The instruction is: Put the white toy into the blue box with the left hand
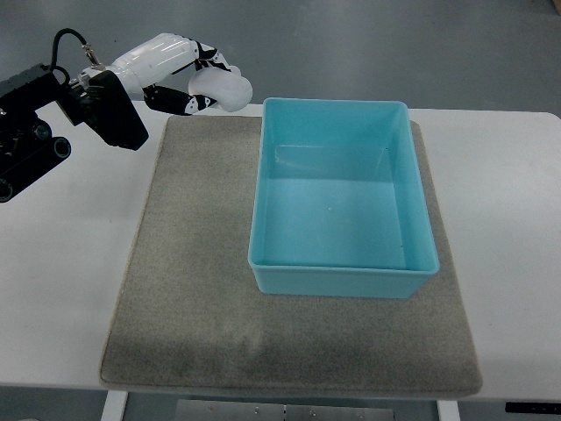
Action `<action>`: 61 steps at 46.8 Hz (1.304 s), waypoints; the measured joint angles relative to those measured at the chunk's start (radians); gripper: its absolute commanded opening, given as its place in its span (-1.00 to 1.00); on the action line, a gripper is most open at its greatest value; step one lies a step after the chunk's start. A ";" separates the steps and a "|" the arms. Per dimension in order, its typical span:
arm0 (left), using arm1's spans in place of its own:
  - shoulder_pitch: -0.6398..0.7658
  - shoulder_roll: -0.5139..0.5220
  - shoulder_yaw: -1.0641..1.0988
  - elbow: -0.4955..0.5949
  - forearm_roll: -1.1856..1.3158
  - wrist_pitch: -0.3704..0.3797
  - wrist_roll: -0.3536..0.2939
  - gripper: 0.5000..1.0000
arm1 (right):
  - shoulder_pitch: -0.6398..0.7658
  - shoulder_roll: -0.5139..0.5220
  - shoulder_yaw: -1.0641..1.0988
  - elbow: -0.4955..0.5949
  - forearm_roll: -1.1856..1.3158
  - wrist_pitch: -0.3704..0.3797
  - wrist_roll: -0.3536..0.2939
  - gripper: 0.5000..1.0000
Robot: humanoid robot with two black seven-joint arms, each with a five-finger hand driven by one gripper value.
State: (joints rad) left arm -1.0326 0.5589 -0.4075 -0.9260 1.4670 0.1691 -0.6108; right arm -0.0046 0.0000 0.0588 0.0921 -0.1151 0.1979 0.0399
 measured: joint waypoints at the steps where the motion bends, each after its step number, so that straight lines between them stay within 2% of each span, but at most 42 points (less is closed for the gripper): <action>1: -0.001 -0.005 0.000 -0.009 0.001 -0.002 0.000 -1.00 | 0.000 0.000 0.000 0.000 0.000 0.000 0.000 0.74; 18: 0.004 -0.152 0.036 -0.144 0.023 -0.011 0.000 -1.00 | 0.000 0.000 0.000 0.000 0.000 0.000 0.000 0.74; 31: 0.008 -0.218 0.222 -0.144 0.027 -0.011 0.000 -1.00 | 0.000 0.000 0.000 0.000 0.000 0.000 0.000 0.74; 33: 0.012 -0.221 0.236 -0.143 0.027 -0.008 0.000 -0.75 | 0.000 0.000 0.000 0.000 0.000 0.000 0.000 0.74; 34: 0.013 -0.221 0.239 -0.143 0.027 -0.006 0.000 -0.53 | 0.000 0.000 0.000 0.000 0.000 0.000 0.000 0.74; 37: 0.016 -0.221 0.244 -0.143 0.025 -0.005 0.000 0.43 | 0.000 0.000 0.000 0.000 0.000 0.000 0.000 0.74; 39: 0.018 -0.221 0.244 -0.142 0.024 -0.003 0.000 0.72 | 0.000 0.000 0.000 0.000 0.000 0.000 0.000 0.74; 42: 0.019 -0.221 0.244 -0.142 0.016 -0.001 0.000 0.84 | 0.000 0.000 0.000 0.000 0.000 0.000 0.000 0.74; 51: 0.022 -0.217 0.239 -0.142 0.004 0.001 0.000 0.87 | 0.000 0.000 0.000 0.000 0.000 0.000 0.000 0.74; 54: 0.023 -0.215 0.236 -0.142 0.004 0.001 0.000 0.97 | 0.000 0.000 0.000 0.000 0.000 0.000 0.000 0.74; 61: 0.023 -0.213 0.235 -0.142 0.002 0.005 0.000 0.97 | 0.000 0.000 0.000 0.000 0.000 0.000 0.000 0.74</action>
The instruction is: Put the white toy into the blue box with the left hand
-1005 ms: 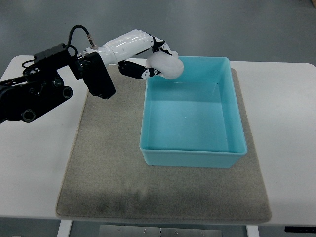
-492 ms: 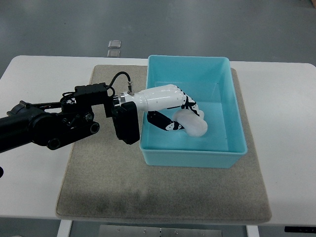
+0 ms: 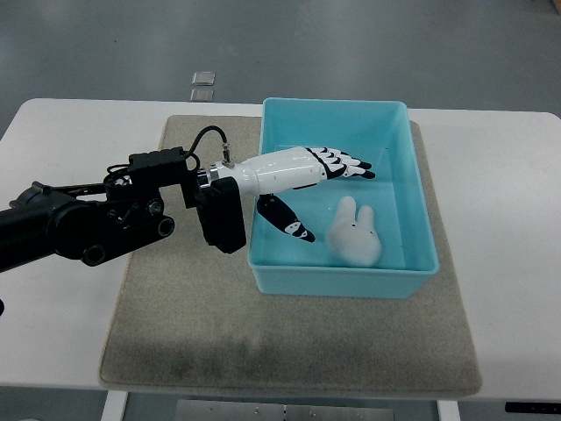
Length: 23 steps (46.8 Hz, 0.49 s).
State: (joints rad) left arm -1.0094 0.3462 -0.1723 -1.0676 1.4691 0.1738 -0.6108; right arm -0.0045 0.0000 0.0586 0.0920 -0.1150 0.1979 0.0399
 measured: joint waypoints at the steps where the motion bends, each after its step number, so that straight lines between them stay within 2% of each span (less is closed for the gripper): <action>1: 0.001 0.000 -0.003 0.000 -0.001 0.001 0.000 0.97 | 0.000 0.000 0.000 0.000 0.000 0.000 0.000 0.74; 6: 0.005 0.002 -0.020 0.006 -0.043 0.007 0.000 0.97 | 0.000 0.000 0.000 0.000 0.000 0.000 0.000 0.74; 10: 0.006 0.010 -0.046 0.012 -0.188 0.020 0.000 0.97 | 0.000 0.000 0.000 0.000 0.000 0.000 0.000 0.74; 23: -0.006 0.076 -0.081 0.061 -0.951 0.009 0.000 0.98 | 0.000 0.000 0.000 0.000 0.000 0.000 0.000 0.74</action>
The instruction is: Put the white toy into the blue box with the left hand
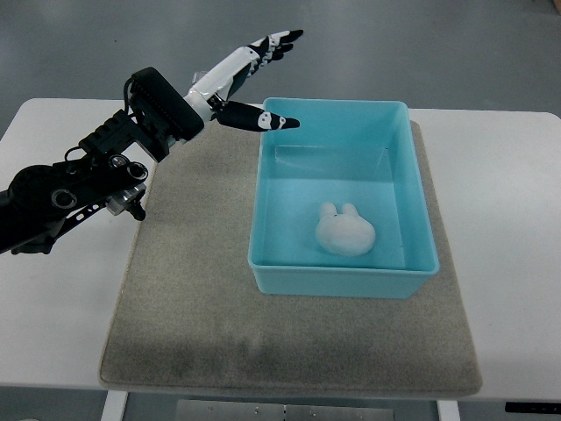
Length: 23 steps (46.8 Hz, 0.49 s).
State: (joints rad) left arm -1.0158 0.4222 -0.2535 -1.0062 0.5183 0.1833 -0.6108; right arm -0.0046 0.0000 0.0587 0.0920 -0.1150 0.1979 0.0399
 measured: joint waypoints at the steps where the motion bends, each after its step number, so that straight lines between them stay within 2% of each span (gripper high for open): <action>1: -0.001 0.002 0.000 0.006 -0.040 0.001 0.000 0.98 | 0.000 0.000 0.000 0.000 0.000 0.000 0.000 0.74; 10: 0.006 0.005 -0.081 0.049 -0.347 -0.005 0.000 0.98 | 0.000 0.000 0.000 0.000 0.000 0.000 0.000 0.74; 19: 0.012 0.004 -0.123 0.112 -0.685 -0.095 0.000 0.98 | 0.000 0.000 0.000 0.000 0.000 0.000 0.000 0.74; 23: 0.012 0.003 -0.125 0.144 -0.755 -0.100 0.000 0.98 | 0.000 0.000 0.000 0.000 0.000 0.000 0.000 0.74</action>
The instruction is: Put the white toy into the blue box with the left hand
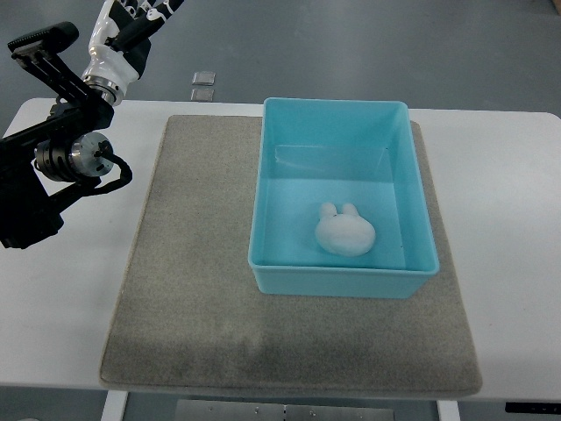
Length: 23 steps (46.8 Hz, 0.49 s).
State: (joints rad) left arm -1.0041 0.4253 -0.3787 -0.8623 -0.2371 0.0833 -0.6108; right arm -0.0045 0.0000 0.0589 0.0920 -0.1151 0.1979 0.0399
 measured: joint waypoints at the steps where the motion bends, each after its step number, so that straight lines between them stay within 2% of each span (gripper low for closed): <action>1: -0.001 0.000 -0.001 0.006 -0.011 0.000 0.000 0.98 | 0.000 0.000 0.000 0.000 0.000 0.000 0.000 0.74; 4: -0.002 -0.002 -0.007 0.024 -0.054 0.003 0.054 0.98 | 0.000 0.000 0.000 0.000 0.000 0.000 0.000 0.74; 8: 0.005 -0.002 -0.025 0.047 -0.132 0.004 0.159 0.98 | 0.000 0.000 0.000 0.000 0.000 0.000 0.000 0.74; 11: 0.019 -0.004 -0.035 0.053 -0.176 0.000 0.204 0.98 | 0.000 0.000 0.000 0.000 0.000 0.000 0.000 0.74; 23: 0.063 -0.011 -0.100 0.045 -0.184 -0.016 0.221 0.98 | 0.000 0.000 0.000 0.000 0.000 0.000 0.000 0.74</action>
State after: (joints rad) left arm -0.9414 0.4143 -0.4783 -0.8175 -0.4213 0.0676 -0.3896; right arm -0.0046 0.0000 0.0590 0.0921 -0.1151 0.1979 0.0399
